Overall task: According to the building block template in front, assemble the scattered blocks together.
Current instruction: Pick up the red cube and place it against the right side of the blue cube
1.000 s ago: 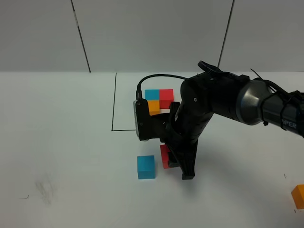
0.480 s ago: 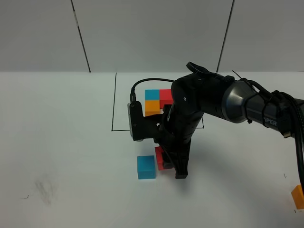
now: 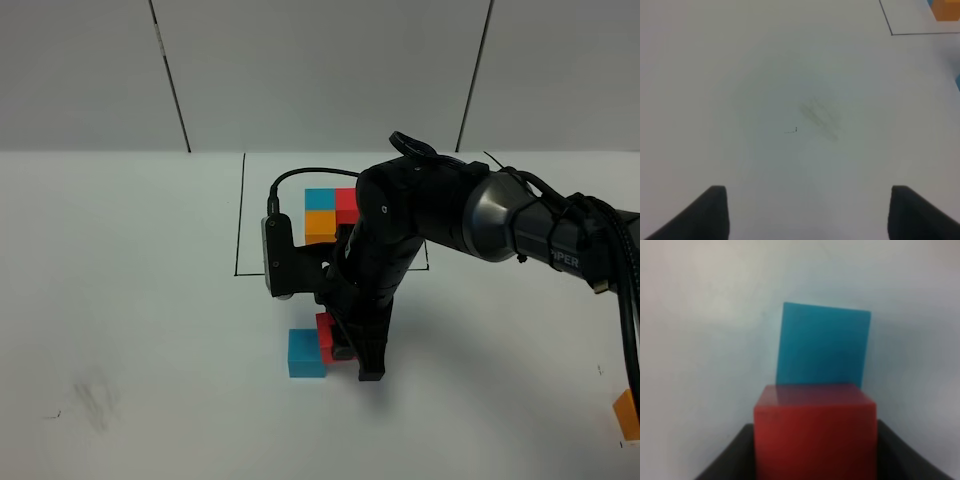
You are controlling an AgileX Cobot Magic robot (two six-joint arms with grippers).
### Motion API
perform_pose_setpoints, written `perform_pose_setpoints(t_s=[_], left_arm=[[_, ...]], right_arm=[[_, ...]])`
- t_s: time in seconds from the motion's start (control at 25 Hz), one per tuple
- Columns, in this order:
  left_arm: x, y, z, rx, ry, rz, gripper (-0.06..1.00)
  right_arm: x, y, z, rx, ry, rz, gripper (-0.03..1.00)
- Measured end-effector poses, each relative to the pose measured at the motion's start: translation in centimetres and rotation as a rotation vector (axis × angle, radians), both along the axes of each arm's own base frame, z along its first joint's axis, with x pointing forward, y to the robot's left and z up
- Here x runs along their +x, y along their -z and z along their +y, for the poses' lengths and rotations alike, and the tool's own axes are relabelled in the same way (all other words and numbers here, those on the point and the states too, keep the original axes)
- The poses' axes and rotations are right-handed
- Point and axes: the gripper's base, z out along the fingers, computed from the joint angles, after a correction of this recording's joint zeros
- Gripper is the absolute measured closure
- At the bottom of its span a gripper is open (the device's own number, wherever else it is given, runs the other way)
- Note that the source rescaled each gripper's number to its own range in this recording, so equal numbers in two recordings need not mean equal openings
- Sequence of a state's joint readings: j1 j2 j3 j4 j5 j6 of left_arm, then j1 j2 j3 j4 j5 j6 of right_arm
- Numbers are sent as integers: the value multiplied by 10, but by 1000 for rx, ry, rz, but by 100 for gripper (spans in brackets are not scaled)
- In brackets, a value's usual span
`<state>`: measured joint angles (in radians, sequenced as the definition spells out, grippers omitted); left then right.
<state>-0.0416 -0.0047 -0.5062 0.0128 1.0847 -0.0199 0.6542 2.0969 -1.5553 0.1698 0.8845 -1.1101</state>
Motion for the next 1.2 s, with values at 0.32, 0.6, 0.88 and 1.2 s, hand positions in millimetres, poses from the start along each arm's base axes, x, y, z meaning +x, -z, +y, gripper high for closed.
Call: perform_pose_setpoints(t_s=[0.32, 0.6, 0.88, 1.2], left_arm=[[0, 0, 0, 0, 0, 0, 49], [0, 0, 0, 3, 2, 0, 49], [0, 0, 0, 3, 2, 0, 49], [0, 0, 0, 3, 2, 0, 49]], right_arm=[[2, 6, 2, 4, 30, 7, 68], [5, 6, -1, -22, 66, -18, 68], [7, 5, -8, -105, 93, -22, 68], [6, 5, -5, -76, 115, -6, 68]])
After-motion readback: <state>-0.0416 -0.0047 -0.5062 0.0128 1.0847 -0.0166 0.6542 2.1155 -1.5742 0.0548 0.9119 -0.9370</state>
